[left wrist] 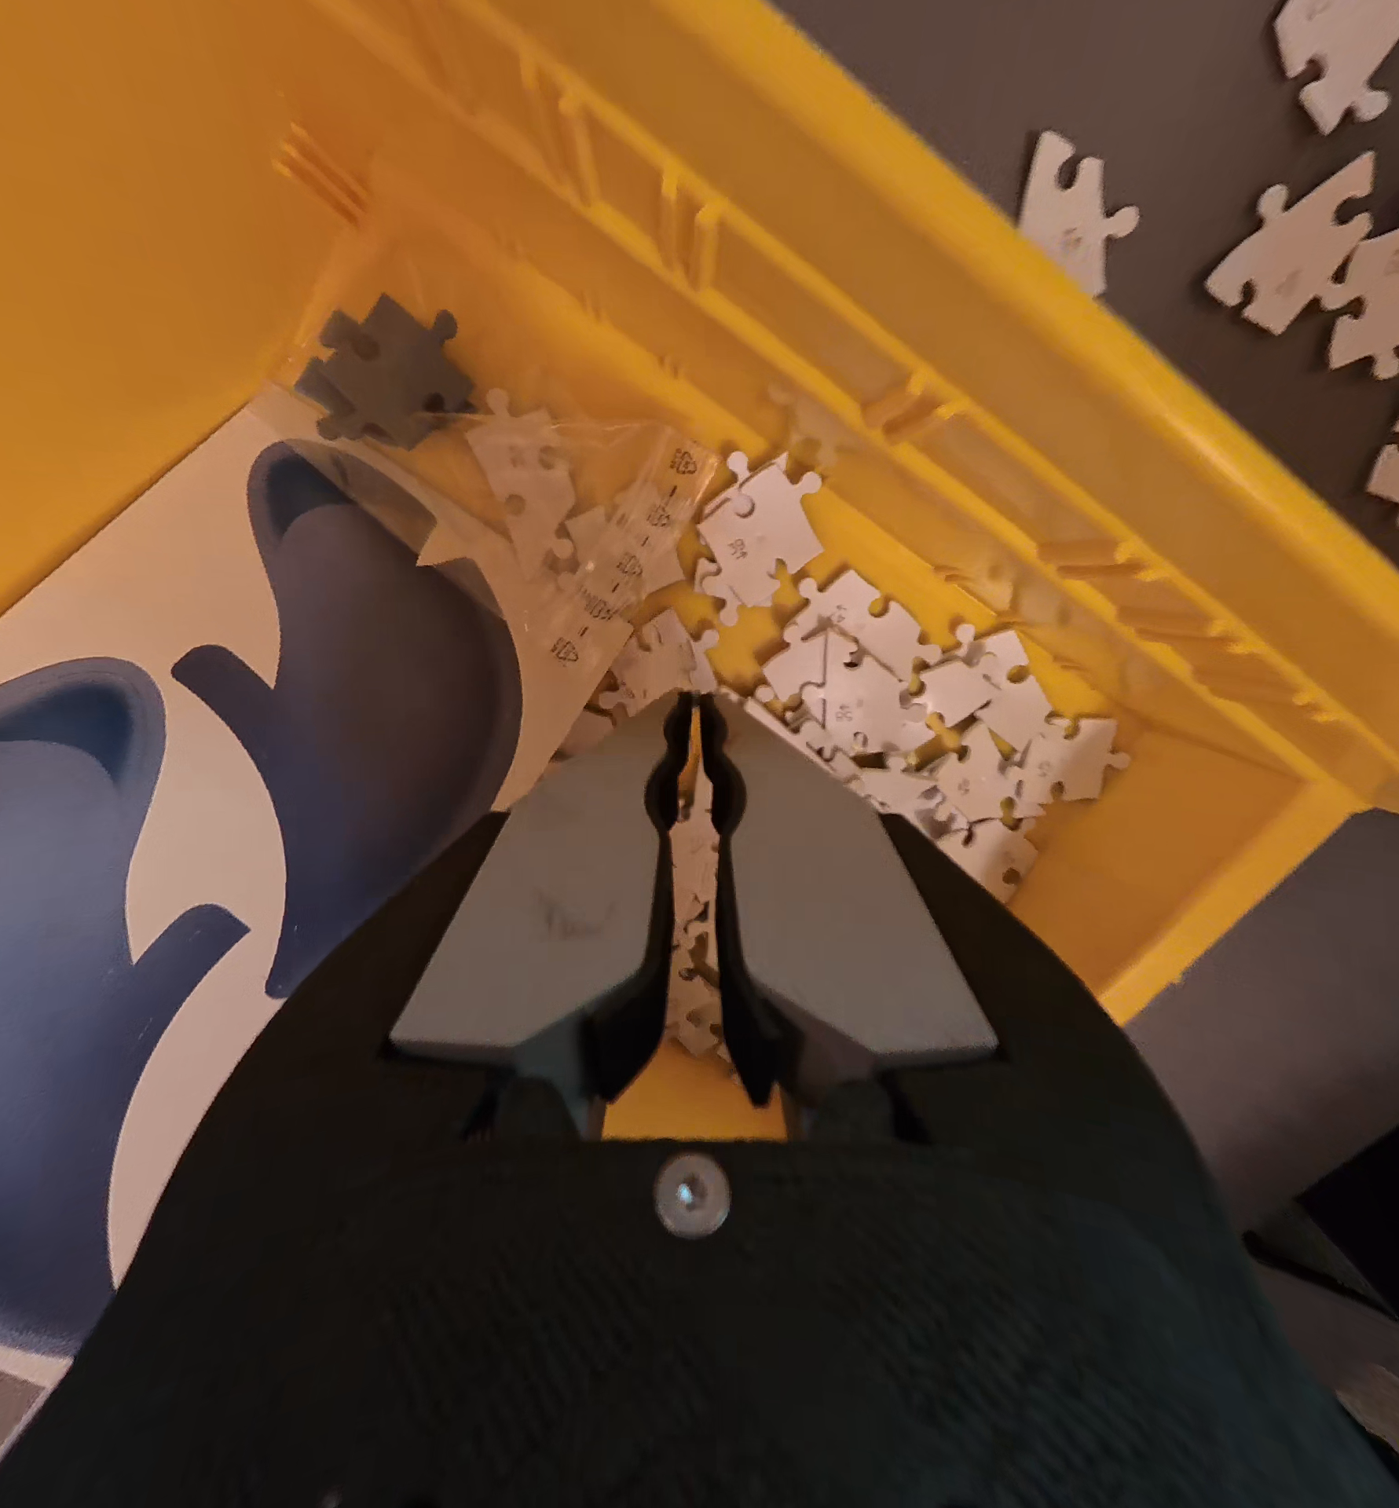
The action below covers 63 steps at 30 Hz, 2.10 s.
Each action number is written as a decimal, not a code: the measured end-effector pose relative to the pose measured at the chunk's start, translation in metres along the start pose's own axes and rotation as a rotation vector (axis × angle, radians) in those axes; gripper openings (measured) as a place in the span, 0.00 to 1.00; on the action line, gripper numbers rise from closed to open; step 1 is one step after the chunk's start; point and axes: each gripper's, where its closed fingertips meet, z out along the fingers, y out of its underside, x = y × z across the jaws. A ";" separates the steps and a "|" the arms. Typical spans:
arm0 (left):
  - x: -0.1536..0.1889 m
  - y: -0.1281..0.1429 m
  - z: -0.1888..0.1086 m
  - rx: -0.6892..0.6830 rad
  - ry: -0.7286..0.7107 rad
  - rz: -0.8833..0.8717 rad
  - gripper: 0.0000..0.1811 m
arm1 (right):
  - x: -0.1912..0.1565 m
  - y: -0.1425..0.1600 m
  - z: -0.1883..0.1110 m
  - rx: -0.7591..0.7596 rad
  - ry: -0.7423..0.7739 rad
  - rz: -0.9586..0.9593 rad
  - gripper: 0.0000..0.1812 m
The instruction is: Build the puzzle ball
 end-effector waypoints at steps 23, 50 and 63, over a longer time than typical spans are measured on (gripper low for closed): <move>0.031 -0.034 0.026 0.086 0.083 0.086 0.06 | -0.001 -0.001 -0.001 0.003 0.000 -0.007 0.23; 0.028 -0.024 0.032 0.023 0.020 0.127 0.00 | -0.002 0.000 0.000 -0.003 -0.004 -0.012 0.23; 0.015 -0.033 0.039 0.052 -0.074 0.145 0.05 | -0.002 -0.001 -0.001 -0.001 0.000 -0.016 0.23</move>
